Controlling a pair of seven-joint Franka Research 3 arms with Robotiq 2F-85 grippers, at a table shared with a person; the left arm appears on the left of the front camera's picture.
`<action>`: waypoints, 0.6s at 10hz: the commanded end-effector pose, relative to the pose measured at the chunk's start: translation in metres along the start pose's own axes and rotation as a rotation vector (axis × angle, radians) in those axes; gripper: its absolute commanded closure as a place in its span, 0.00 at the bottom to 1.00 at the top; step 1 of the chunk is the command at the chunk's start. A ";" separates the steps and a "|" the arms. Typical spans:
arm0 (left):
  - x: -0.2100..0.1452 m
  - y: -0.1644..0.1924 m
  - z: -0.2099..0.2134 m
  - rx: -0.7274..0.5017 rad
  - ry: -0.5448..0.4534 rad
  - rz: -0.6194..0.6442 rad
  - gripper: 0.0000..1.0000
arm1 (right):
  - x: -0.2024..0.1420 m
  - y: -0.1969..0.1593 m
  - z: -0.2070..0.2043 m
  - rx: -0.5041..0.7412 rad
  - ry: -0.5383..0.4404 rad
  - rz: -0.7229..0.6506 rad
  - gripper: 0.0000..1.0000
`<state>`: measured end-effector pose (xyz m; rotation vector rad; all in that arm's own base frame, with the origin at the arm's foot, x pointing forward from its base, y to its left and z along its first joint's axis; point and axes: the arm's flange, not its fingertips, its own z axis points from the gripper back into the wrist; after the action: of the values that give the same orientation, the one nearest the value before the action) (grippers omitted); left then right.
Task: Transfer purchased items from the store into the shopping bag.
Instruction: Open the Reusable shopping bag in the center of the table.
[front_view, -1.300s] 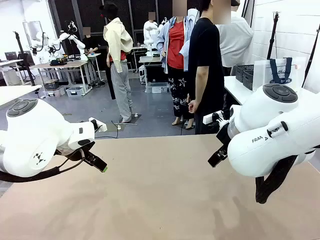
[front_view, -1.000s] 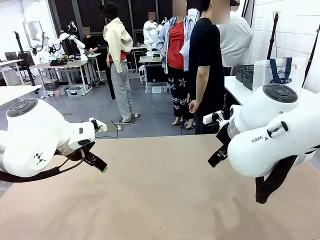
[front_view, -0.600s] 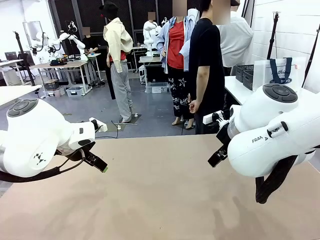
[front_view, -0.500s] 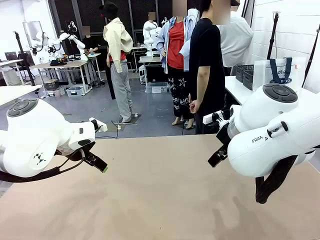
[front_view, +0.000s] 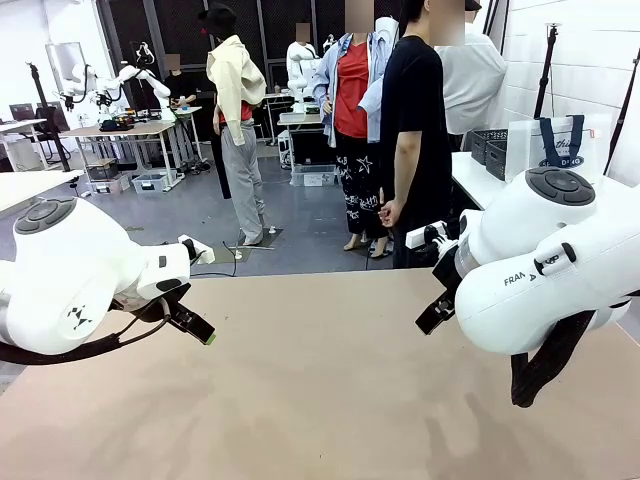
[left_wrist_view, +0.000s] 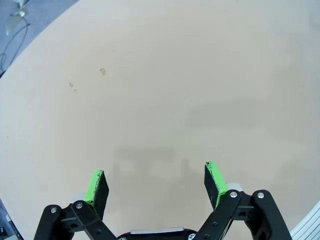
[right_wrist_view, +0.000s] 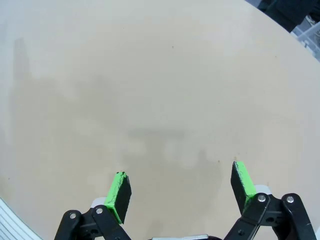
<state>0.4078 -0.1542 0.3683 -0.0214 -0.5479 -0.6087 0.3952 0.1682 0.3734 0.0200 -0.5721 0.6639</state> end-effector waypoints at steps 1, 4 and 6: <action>-0.001 0.001 0.000 0.000 0.000 0.003 0.00 | 0.000 0.000 0.000 0.000 0.000 0.000 0.00; -0.001 0.001 0.000 0.000 0.000 0.003 0.00 | 0.000 0.000 0.000 0.000 0.000 0.000 0.00; -0.001 0.001 0.000 0.000 0.000 0.003 0.00 | 0.000 0.000 0.000 0.000 0.000 0.000 0.00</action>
<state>0.4077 -0.1543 0.3683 -0.0211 -0.5479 -0.6089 0.3952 0.1682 0.3734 0.0200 -0.5721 0.6639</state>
